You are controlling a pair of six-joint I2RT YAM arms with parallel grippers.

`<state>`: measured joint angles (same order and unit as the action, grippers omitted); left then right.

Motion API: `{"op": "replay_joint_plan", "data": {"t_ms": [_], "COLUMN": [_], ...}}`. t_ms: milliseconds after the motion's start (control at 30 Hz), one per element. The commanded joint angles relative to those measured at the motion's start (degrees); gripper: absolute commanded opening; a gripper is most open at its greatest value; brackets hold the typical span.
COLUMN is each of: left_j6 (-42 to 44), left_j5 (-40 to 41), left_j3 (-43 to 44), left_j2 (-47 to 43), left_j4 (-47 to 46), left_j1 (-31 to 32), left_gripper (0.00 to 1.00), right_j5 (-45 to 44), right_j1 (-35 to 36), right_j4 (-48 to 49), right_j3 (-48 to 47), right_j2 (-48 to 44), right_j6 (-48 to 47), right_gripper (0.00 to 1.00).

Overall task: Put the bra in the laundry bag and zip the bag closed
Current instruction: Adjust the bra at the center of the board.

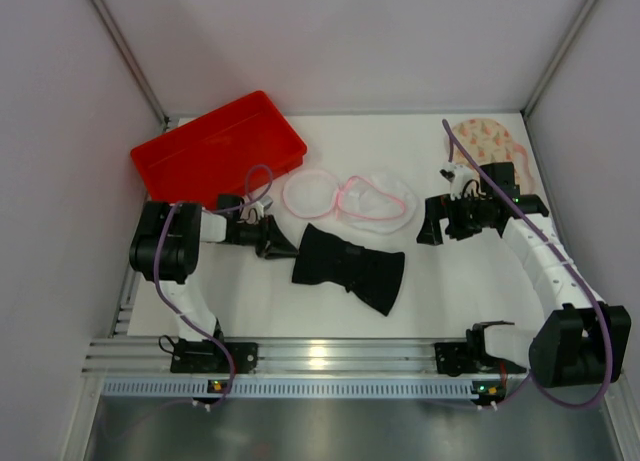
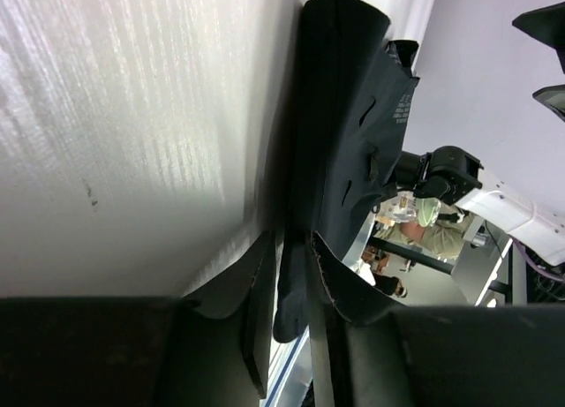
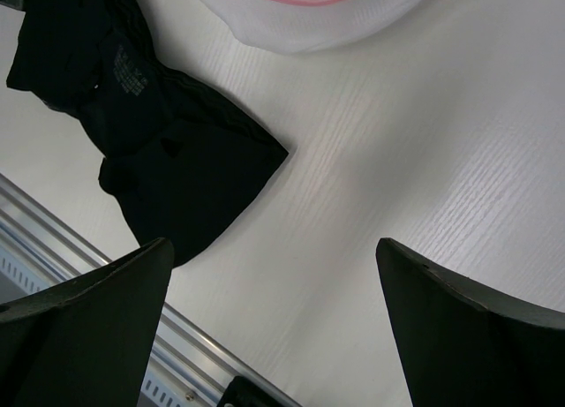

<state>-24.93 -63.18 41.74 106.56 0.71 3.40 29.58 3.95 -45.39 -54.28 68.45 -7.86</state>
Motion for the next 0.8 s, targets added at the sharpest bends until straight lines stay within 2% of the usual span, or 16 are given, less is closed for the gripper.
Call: {"op": "replay_joint_plan", "data": {"t_ms": [0,167,267,400,600,633,767], "left_j6": [-1.7,-2.8,-2.9,2.1,11.5,12.6,15.3], "left_j5": [-2.3,-3.4,-2.4,-0.6,10.5,14.5,23.1], "left_j3": [0.6,0.7,0.3,3.2,7.7,8.4,10.2], "left_j2": [-0.9,-3.8,-7.8,-12.9,-20.3,-21.0,-24.1], "left_j4": [-4.4,-4.5,-3.7,6.0,16.4,19.8,23.5], "left_j1": [-0.1,-0.4,-1.5,-2.3,-2.0,-1.8,0.7], "left_gripper": [0.24,0.01,0.00,0.00,0.00,0.00,0.00], "right_j5": [-0.1,-0.2,-0.1,0.0,0.5,0.6,1.0], "right_j1": [-0.6,-0.7,-0.7,-0.7,-0.7,-0.7,-0.7], "right_j4": [2.5,2.5,2.4,2.3,2.8,2.8,3.2], "right_j3": [-0.5,-0.5,-0.5,-0.5,-0.1,-0.1,0.2], "right_j2": [0.3,0.1,-0.2,-0.4,-0.5,-0.6,-0.7], "right_j6": [-0.4,-0.4,-0.4,-0.5,-0.5,-0.4,-0.2], "right_gripper": [0.99,0.99,0.99,0.99,0.99,0.99,0.99]}}
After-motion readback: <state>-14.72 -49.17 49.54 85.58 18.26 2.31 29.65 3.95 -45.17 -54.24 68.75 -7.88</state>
